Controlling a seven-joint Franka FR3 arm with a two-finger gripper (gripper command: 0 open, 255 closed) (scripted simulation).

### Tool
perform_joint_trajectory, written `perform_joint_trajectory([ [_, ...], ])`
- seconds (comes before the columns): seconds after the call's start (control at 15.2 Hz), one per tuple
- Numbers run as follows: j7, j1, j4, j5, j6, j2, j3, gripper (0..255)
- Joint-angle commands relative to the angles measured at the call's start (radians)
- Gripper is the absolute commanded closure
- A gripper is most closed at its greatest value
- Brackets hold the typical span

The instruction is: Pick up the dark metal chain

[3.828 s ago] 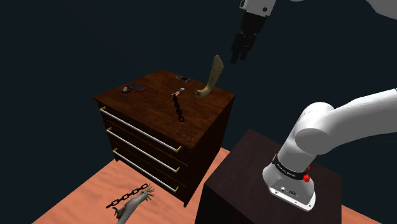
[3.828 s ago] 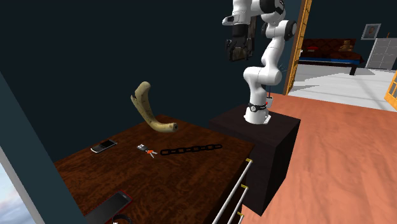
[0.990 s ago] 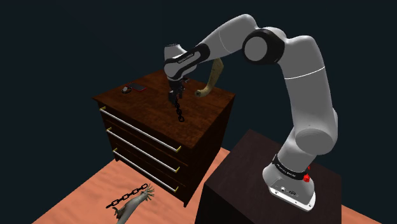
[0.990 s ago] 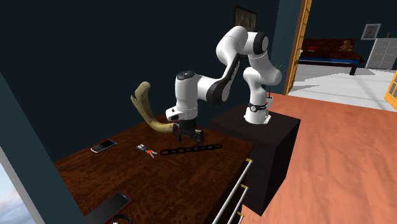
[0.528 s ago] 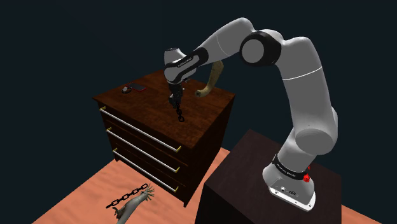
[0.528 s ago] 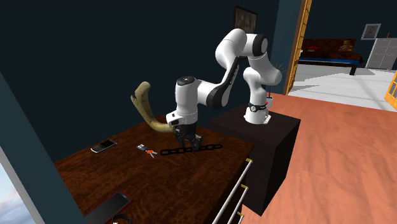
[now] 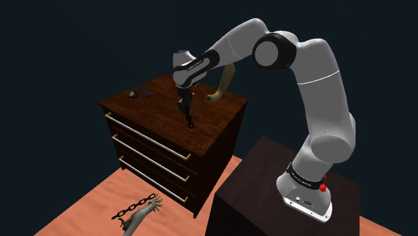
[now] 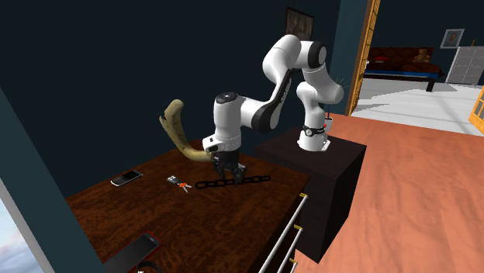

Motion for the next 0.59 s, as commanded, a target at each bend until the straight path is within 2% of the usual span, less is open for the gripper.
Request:
perform_joint_trajectory([
  [0.0,-0.001,0.000,0.001,0.000,-0.014,-0.013,0.000,255],
  [0.53,-0.007,0.000,0.020,0.003,-0.091,-0.071,0.001,255],
])
